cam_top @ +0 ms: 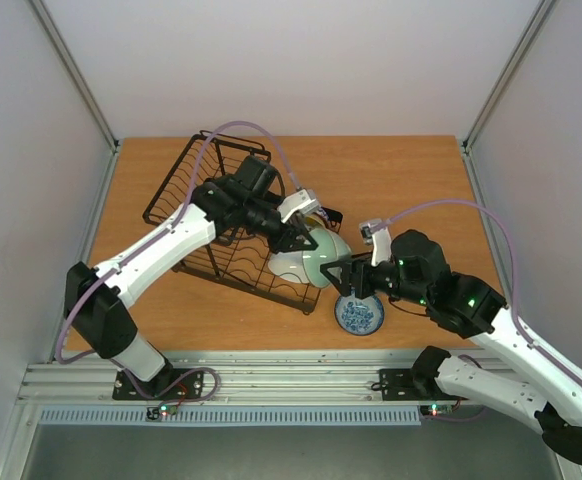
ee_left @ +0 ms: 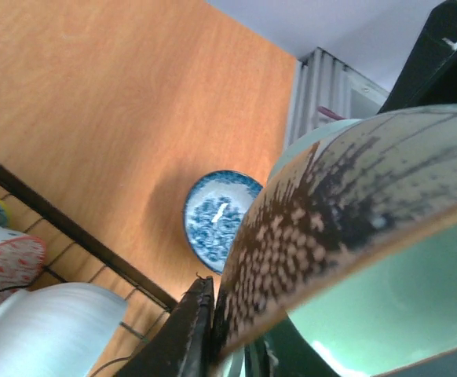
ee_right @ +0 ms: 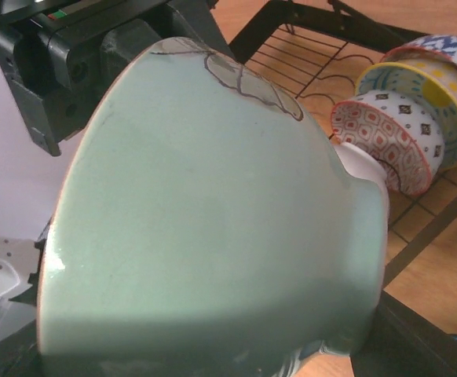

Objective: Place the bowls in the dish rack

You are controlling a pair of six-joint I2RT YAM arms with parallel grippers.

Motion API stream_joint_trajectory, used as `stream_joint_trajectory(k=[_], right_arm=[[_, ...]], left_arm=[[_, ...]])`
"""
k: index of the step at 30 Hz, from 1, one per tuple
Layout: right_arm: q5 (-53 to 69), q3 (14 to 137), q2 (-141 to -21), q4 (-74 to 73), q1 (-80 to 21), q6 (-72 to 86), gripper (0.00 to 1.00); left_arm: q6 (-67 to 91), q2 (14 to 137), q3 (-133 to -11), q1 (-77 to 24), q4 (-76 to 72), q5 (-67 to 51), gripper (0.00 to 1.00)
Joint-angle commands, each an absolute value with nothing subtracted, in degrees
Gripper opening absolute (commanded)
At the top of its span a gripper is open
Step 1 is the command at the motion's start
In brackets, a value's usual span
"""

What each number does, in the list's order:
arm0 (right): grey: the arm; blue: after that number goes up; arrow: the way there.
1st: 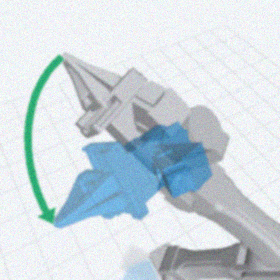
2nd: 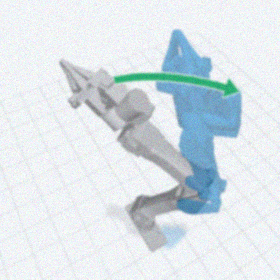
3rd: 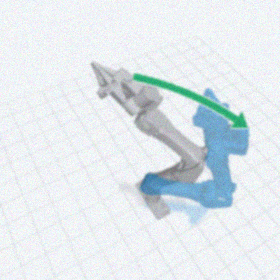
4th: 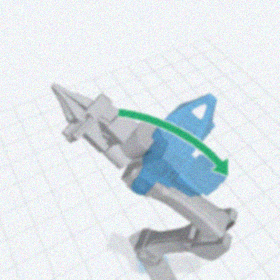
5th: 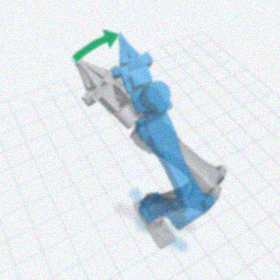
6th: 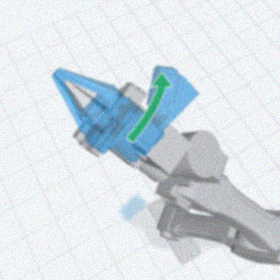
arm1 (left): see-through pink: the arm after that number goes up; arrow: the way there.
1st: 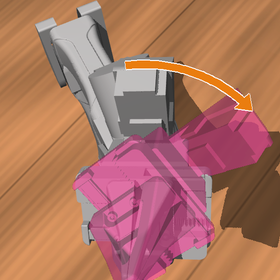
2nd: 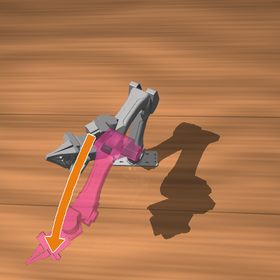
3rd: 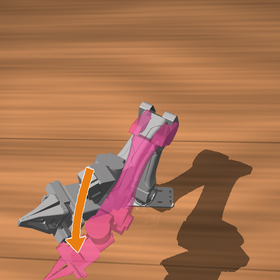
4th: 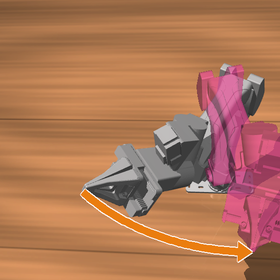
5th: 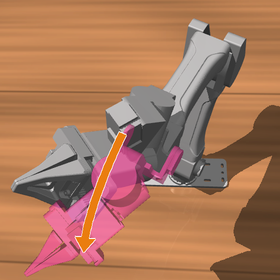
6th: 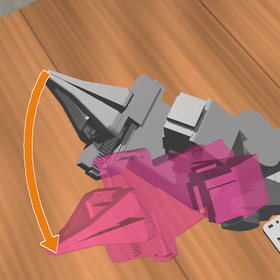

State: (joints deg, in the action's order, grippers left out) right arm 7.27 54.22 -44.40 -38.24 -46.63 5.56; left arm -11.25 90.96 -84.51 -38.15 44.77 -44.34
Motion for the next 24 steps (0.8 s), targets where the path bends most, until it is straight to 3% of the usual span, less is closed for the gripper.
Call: stream_joint_trajectory(k=[1, 4, 8, 11, 16, 24], right_arm=[[0.5, 56.3, -44.0, -46.1, -46.3, 4.6, 0.01], [-2.0, 57.1, -44.8, -47.8, -46.3, 4.2, 0.01], [-4.2, 57.9, -46.2, -50.1, -46.3, 3.2, 0.01], [-3.7, 59.4, -49.5, -51.3, -46.3, 1.5, 0.01], [-4.9, 63.9, -58.9, -54.3, -48.3, -4.2, 0.01], [-16.2, 72.0, -72.0, -59.1, -57.8, -10.1, 0.01]], left_arm=[[-9.9, 88.3, -84.4, -36.5, 42.0, -33.4, 0.17], [-9.7, 88.0, -84.4, -36.5, 41.8, -31.5, 0.30], [-9.7, 86.9, -84.0, -36.5, 41.2, -29.8, 0.55], [-10.4, 85.6, -83.7, -36.5, 40.8, -26.6, 0.67], [-11.4, 82.3, -82.7, -36.5, 38.9, -17.4, 0.73], [-12.5, 78.1, -81.6, -35.5, 36.4, -3.5, 0.74]])
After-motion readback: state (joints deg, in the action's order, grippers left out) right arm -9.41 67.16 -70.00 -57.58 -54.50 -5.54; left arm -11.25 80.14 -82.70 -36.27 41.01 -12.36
